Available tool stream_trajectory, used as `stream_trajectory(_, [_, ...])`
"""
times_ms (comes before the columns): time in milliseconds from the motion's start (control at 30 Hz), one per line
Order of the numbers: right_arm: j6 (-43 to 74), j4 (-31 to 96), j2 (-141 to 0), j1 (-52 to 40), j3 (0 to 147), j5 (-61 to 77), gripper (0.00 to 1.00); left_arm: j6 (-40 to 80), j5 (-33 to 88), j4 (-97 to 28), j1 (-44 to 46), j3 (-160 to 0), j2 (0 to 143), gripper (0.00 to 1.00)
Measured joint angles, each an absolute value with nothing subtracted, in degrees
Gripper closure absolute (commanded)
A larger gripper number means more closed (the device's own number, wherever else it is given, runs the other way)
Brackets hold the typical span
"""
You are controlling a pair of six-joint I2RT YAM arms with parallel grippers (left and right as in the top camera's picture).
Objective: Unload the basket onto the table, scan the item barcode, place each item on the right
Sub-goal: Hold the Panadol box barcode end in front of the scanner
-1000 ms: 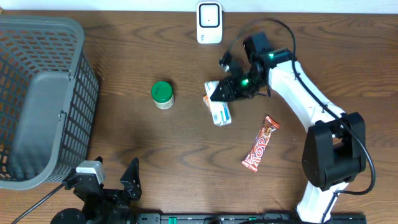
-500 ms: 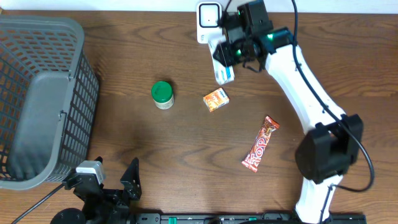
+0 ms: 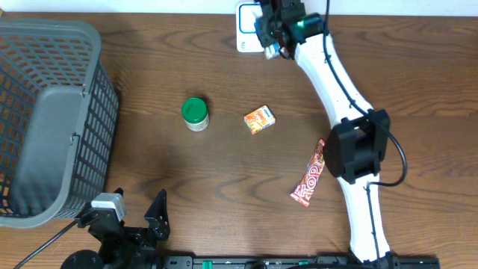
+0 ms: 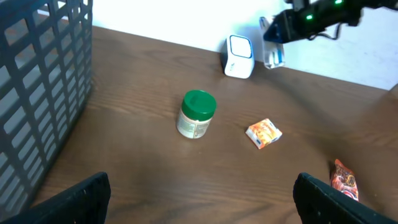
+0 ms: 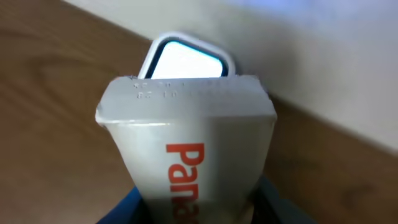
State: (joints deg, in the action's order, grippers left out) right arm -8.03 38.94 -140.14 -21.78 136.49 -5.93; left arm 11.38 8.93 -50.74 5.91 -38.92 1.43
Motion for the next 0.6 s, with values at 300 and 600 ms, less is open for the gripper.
stream_trajectory(300, [-21.69,17.65,-144.94,-27.99,136.92,-16.71,0.82,11.38,8.93,-50.78,5.91,-38.92,1.43,0.06])
stream_trajectory(600, [-42.57,4.78,-152.97,-28.25,137.29,-25.98,0.82,11.38,8.93,-50.81,5.91,-38.92,1.43,0.05])
